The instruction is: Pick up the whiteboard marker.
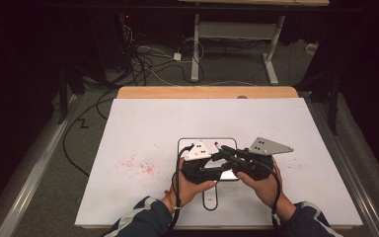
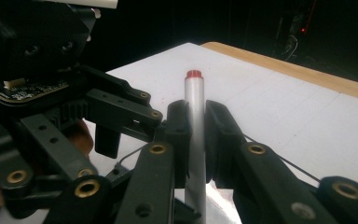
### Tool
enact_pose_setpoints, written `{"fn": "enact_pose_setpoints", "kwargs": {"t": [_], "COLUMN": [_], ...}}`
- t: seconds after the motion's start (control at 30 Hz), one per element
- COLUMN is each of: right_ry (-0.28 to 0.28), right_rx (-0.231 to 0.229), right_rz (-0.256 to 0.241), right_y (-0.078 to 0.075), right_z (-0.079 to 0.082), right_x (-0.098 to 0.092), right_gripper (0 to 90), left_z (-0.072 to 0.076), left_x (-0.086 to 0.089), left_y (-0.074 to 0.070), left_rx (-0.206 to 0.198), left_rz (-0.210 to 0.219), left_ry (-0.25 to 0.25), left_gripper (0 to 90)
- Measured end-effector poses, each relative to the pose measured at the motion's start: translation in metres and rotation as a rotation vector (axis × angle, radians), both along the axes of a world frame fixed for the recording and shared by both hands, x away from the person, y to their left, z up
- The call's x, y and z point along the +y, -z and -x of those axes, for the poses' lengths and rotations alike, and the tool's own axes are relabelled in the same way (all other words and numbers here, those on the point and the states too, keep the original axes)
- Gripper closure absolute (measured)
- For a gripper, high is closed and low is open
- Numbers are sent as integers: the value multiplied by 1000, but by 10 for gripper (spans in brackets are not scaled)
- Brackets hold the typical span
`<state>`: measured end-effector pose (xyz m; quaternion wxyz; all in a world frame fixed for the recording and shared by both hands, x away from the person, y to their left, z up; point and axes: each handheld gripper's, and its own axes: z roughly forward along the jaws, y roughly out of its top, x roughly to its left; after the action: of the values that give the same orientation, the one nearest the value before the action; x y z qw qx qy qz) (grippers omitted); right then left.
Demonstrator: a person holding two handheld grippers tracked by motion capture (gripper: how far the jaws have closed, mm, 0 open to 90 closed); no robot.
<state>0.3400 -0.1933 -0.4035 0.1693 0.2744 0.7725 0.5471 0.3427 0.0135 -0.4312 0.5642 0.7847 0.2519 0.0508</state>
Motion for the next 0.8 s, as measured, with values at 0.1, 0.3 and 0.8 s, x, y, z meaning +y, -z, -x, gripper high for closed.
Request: {"fn": "enact_pose_setpoints", "kwargs": {"t": [0.1, 0.3, 0.8], "right_ry": [-3, -1, 31], "right_rx": [-14, -55, -73], "right_rz": [-2, 11, 18], "right_y": [-1, -5, -10], "right_z": [2, 8, 17], "right_x": [-1, 2, -6], "right_gripper": [813, 813, 528], "left_z": [-1, -2, -21], "left_x": [1, 2, 31], "left_y": [0, -1, 16], "left_rx": [-10, -49, -151], "left_rz": [-12, -32, -215], "left_ry": [-2, 3, -79], "left_gripper": [587, 714, 782]}}
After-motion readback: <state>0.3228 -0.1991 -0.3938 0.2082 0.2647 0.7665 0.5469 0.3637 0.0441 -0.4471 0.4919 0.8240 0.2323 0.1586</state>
